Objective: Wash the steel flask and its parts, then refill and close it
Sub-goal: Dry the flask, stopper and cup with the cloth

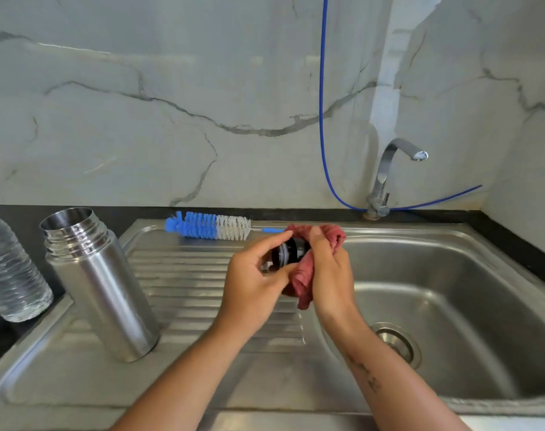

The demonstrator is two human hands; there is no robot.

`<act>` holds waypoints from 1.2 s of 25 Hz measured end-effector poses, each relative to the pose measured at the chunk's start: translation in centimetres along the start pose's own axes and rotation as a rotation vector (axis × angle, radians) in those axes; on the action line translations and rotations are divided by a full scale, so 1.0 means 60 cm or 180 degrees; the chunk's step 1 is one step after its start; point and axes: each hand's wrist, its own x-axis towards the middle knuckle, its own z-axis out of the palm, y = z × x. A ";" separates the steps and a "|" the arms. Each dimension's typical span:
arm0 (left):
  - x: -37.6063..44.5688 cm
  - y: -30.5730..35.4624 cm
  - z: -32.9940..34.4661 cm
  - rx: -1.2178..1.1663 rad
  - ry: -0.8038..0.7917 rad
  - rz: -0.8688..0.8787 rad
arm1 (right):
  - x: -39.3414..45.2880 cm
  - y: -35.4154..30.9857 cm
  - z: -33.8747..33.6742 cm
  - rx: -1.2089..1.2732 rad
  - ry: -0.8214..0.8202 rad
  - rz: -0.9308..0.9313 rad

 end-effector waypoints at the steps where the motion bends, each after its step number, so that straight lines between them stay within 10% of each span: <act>1: -0.002 -0.003 0.004 0.0110 0.0131 0.0131 | -0.001 0.003 0.002 -0.0039 0.0023 0.0107; 7: 0.013 -0.018 -0.009 0.0460 0.0681 -0.0092 | -0.025 0.024 0.029 -0.0496 -0.0086 -0.0322; 12: 0.001 -0.007 -0.011 0.0150 0.0046 0.0136 | -0.017 0.010 0.014 -0.0814 -0.0162 -0.1286; 18: 0.000 -0.023 -0.005 0.0440 0.0058 0.0703 | -0.007 -0.007 0.002 -0.0247 0.0021 -0.0007; 26: 0.022 0.001 -0.033 0.1117 0.0158 -0.0227 | -0.022 -0.006 0.012 -0.0473 -0.0184 -0.0715; 30: 0.042 0.004 -0.052 -0.0458 0.0618 -0.1173 | -0.021 -0.016 0.011 0.0316 -0.0017 -0.0575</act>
